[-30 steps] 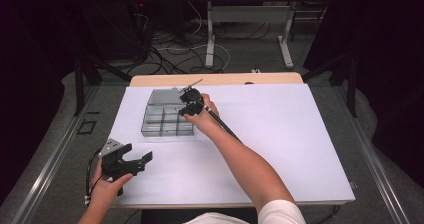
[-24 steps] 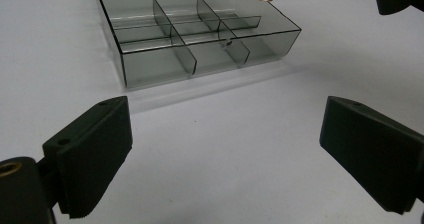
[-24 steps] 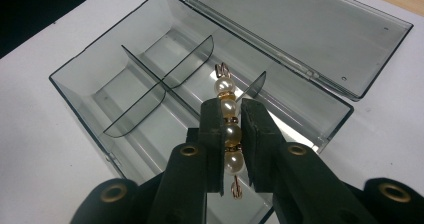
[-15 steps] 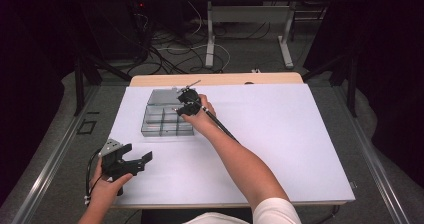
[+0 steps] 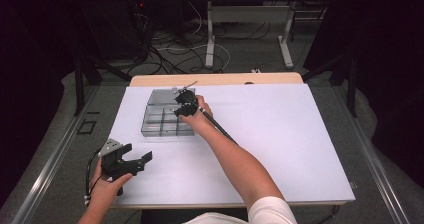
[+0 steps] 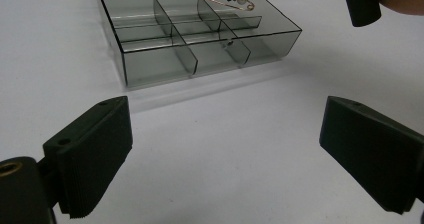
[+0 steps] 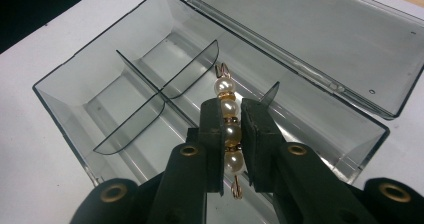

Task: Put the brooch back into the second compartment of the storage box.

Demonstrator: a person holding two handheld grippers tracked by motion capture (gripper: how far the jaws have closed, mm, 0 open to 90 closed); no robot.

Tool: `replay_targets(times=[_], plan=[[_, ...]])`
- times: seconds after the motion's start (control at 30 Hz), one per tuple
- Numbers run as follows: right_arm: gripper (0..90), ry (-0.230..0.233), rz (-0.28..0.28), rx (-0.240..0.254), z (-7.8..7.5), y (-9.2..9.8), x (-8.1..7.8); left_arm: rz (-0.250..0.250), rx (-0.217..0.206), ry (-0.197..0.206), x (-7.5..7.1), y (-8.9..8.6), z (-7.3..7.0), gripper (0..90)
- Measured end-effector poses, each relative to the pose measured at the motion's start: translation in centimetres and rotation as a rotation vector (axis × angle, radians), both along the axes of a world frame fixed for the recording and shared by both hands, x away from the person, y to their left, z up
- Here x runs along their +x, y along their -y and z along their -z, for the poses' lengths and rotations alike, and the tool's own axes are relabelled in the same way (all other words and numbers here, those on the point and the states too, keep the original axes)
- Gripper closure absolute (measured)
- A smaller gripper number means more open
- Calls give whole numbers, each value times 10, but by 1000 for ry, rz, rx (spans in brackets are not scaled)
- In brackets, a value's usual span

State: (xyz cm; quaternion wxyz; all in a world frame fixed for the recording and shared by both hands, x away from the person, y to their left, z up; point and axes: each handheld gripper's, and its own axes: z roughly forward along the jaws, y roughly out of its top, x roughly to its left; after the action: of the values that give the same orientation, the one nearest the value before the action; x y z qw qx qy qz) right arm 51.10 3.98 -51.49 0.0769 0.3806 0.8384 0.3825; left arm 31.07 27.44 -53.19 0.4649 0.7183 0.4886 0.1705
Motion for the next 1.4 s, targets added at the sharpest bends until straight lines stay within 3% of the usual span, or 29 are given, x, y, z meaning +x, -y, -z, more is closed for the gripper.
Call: replay_targets(times=[0.27,0.33,0.4,0.47,0.53,0.57,0.6,0.67,0.73,0.9,0.97,1.0,1.07,1.2,1.33,1.37,1.4], plan=[[808,-31,-3,-17,1,-8,-1,0,-2,-1,0,0,0,69],[808,4,-11,-2,4,-9,0,0,-3,-2,0,0,0,69],[808,-17,-4,-11,3,-11,-1,0,-4,0,0,0,0,69],[807,21,-14,13,6,-13,0,-1,-5,-1,0,0,0,69],[806,16,-27,-12,4,-13,-1,0,-4,-2,0,-1,0,69],[798,41,-26,19,6,-15,-1,-1,-3,-2,0,-1,0,69],[762,38,-43,-7,4,-14,-1,-1,-4,-2,0,-1,0,69],[709,53,-40,22,5,-17,-2,-1,-4,-2,0,-1,0,69],[682,68,-61,4,3,-16,-2,0,-5,-2,0,-1,0,69],[622,68,-43,40,2,-16,-4,-1,-4,-1,0,0,0,69],[601,35,-44,17,-1,-14,-5,0,-1,-2,0,0,0,69],[585,52,-35,36,-1,-14,-5,0,-1,-2,0,0,0,69],[550,38,-48,11,-3,-13,-5,0,-1,-3,0,0,0,69],[482,85,-50,13,-6,-12,-7,0,0,-4,0,0,0,70],[437,102,-59,-2,-9,-10,-9,0,0,-5,0,0,0,70],[430,113,-53,18,-8,-11,-10,0,1,-5,0,0,0,70],[430,93,-62,-15,-10,-10,-11,-1,0,-6,0,0,0,70]])
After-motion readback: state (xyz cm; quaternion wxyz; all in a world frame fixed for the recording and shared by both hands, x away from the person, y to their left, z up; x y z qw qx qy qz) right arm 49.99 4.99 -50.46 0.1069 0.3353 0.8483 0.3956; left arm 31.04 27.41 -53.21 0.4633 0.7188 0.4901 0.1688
